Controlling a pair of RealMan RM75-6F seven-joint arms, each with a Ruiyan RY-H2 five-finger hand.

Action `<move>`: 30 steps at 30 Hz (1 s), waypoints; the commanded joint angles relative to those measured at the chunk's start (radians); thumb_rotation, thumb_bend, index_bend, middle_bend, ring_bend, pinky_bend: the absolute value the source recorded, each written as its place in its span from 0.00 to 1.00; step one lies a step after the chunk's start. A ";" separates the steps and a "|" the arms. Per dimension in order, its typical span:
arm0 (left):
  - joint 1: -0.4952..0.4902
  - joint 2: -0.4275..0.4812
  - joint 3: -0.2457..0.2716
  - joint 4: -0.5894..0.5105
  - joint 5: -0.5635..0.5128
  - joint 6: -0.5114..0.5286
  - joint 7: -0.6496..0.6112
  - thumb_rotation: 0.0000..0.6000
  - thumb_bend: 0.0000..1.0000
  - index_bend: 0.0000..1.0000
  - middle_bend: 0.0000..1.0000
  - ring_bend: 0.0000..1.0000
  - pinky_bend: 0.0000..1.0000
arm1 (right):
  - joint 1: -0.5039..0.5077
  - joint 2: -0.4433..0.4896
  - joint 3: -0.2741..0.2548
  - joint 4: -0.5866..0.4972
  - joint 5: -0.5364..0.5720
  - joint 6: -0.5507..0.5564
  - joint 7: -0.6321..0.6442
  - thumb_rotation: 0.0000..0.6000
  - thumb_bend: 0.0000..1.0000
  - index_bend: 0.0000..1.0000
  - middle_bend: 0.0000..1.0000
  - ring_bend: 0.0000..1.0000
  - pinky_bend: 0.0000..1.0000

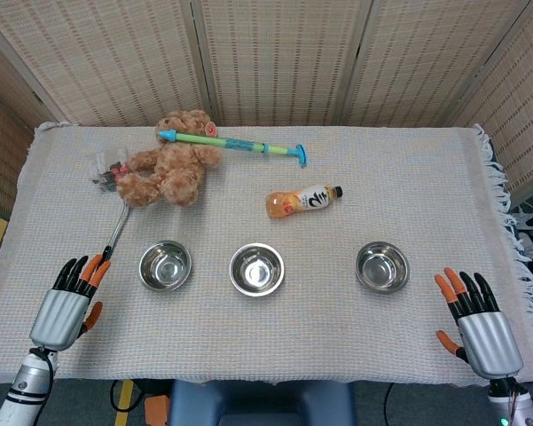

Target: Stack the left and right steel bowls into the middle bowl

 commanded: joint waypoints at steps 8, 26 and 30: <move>-0.037 -0.086 0.023 0.038 0.012 -0.063 -0.015 1.00 0.44 0.00 0.00 0.00 0.10 | 0.003 0.003 0.007 -0.005 0.026 -0.016 0.012 1.00 0.09 0.00 0.00 0.00 0.00; -0.136 -0.404 0.009 0.495 -0.005 -0.150 -0.055 1.00 0.42 0.20 0.00 0.00 0.10 | 0.013 0.006 0.010 -0.015 0.061 -0.054 0.001 1.00 0.09 0.00 0.00 0.00 0.00; -0.156 -0.462 0.008 0.590 0.013 -0.122 -0.102 1.00 0.42 0.36 0.01 0.00 0.10 | 0.015 0.006 0.011 -0.018 0.070 -0.063 -0.003 1.00 0.09 0.00 0.00 0.00 0.00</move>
